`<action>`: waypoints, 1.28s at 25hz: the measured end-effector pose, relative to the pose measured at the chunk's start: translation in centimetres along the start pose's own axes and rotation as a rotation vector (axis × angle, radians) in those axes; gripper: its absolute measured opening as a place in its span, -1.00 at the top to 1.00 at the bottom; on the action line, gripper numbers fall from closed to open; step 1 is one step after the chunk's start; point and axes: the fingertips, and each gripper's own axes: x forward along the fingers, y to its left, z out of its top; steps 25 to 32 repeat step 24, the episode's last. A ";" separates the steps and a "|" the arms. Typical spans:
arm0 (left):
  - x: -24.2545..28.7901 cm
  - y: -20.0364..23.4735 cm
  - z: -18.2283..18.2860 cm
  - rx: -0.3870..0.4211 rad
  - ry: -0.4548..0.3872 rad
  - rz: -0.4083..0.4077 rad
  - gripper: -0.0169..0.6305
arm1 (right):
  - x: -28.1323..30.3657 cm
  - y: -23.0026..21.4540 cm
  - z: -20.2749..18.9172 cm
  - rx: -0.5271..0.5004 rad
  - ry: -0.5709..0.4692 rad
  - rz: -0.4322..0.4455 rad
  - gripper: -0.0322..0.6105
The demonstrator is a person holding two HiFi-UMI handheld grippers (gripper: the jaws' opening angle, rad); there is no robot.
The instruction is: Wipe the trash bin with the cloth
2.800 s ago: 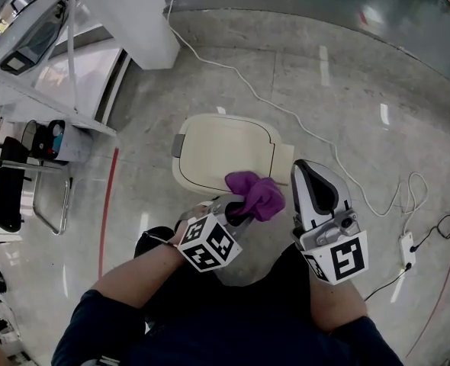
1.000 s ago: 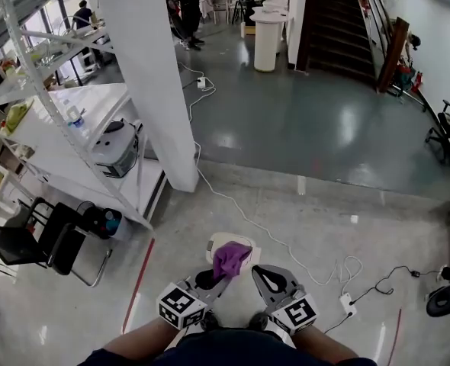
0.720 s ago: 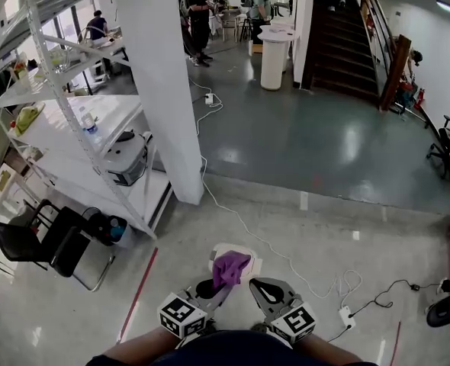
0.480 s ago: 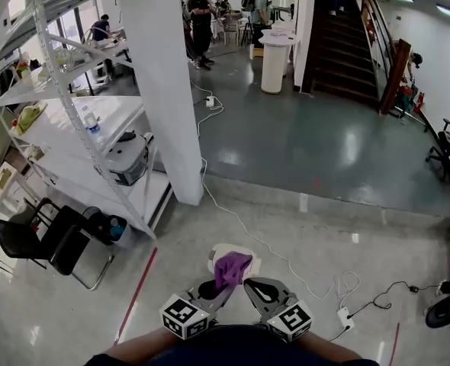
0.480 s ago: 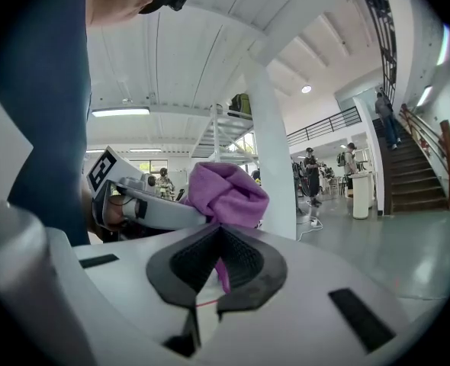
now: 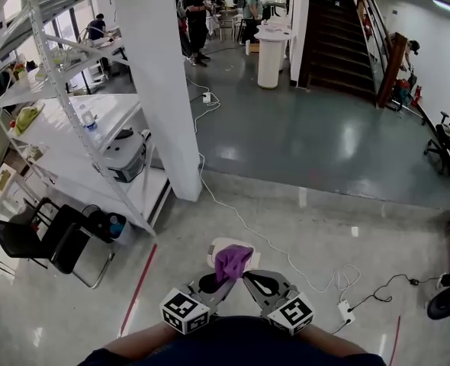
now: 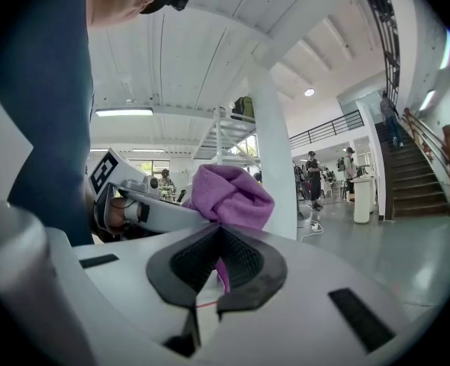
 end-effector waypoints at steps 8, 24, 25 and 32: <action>-0.8 0.1 -0.6 0.000 0.000 -0.002 0.81 | 0.2 0.9 -0.3 0.006 0.007 -0.001 0.87; -1.6 -1.1 0.2 0.013 -0.020 -0.001 0.81 | -0.4 2.0 0.3 -0.003 -0.006 -0.001 0.87; -1.6 -1.1 0.2 0.013 -0.020 -0.001 0.81 | -0.4 2.0 0.3 -0.003 -0.006 -0.001 0.87; -1.6 -1.1 0.2 0.013 -0.020 -0.001 0.81 | -0.4 2.0 0.3 -0.003 -0.006 -0.001 0.87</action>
